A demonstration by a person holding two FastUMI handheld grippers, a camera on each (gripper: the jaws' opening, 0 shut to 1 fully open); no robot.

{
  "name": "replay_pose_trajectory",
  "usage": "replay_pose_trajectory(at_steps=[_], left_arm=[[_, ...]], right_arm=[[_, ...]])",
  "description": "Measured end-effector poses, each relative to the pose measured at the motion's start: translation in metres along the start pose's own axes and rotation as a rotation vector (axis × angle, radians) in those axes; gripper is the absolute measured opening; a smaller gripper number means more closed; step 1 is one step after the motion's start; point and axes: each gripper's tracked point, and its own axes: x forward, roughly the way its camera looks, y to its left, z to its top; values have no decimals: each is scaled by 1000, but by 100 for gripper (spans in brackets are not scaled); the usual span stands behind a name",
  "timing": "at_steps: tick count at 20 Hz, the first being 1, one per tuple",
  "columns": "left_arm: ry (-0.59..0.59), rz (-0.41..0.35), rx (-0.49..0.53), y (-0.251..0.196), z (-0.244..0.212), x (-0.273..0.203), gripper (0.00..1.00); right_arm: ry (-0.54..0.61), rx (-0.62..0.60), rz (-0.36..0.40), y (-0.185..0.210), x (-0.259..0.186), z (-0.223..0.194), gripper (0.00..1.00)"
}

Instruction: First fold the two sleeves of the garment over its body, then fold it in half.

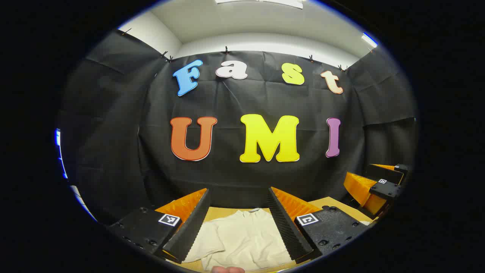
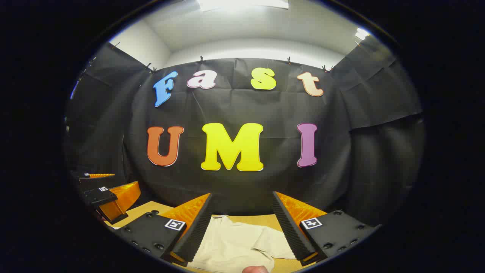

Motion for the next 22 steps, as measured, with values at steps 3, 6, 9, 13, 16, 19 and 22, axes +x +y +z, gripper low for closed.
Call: replay_pose_trajectory(at_steps=[3, 6, 9, 13, 16, 19, 22], left_arm=[[1, -9, 4, -4, 0, 0, 95], [0, -8, 8, -3, 0, 0, 95], [10, -7, 11, -4, -2, 1, 95], [6, -10, 15, -5, 0, 1, 95], [11, -10, 20, -5, -2, 2, 95], [12, -12, 21, -8, -2, 3, 95], [17, -11, 23, -9, -3, 4, 95]], right_arm=[[0, 3, 1, 0, 1, 0, 94], [1, 2, -1, -1, 0, 1, 95], [4, 2, -2, -2, 1, 0, 94], [5, 3, -7, -4, 2, 0, 94], [9, 3, -6, -4, 1, -1, 93], [14, 9, -5, -4, 3, -3, 94], [17, 15, -8, -5, 3, -3, 95]])
